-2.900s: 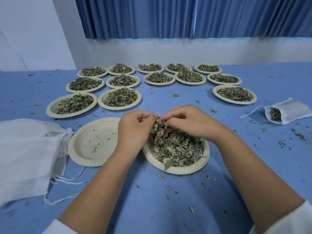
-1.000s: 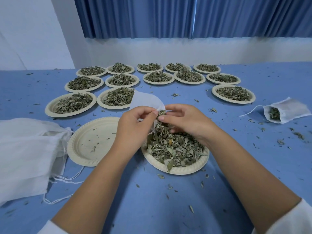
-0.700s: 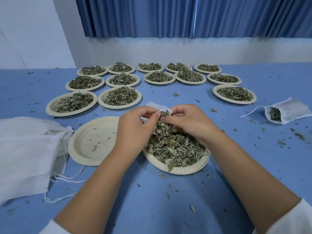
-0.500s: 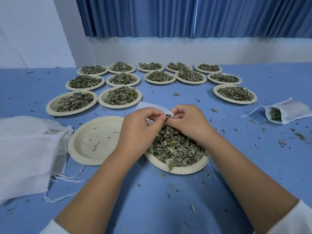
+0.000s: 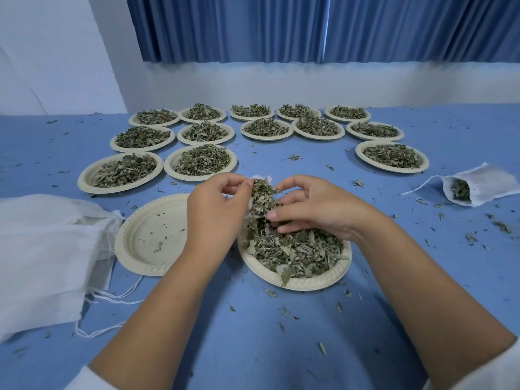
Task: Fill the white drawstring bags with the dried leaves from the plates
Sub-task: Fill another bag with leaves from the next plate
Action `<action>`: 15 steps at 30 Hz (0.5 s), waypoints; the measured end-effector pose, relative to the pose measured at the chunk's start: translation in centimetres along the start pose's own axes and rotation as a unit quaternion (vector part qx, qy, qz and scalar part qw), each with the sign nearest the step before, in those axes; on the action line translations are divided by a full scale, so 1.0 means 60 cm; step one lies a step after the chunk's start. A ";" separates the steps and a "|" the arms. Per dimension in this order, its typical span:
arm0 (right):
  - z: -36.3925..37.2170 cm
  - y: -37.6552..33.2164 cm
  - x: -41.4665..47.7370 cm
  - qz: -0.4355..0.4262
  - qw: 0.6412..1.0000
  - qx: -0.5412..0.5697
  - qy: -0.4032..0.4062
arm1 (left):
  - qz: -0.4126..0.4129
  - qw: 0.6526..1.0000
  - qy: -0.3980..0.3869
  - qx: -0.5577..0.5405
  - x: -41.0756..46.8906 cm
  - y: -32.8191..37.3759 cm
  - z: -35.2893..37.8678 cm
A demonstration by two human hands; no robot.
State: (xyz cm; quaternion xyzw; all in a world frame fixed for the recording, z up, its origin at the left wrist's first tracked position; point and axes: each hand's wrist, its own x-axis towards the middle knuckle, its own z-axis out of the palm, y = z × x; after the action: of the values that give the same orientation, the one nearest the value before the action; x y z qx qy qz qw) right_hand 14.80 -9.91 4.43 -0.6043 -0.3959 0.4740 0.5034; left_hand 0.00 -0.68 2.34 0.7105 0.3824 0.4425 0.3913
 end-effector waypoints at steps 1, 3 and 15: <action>0.002 -0.001 0.001 -0.008 1.000 0.012 0.025 | 0.003 1.000 0.002 0.006 0.000 0.000 0.000; 0.004 0.000 0.004 -0.033 0.996 0.038 0.071 | 0.009 1.000 0.002 0.017 -0.003 0.001 0.000; 0.019 0.008 0.006 -0.147 0.977 -0.062 0.142 | -0.003 0.996 -0.058 -0.070 -0.011 0.017 0.002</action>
State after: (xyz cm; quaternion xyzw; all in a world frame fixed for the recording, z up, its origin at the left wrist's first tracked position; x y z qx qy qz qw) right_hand 13.77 -9.40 3.83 -0.6309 -0.4335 0.2792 0.5798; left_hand 0.08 -1.67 2.99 0.7046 0.3296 0.4247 0.4632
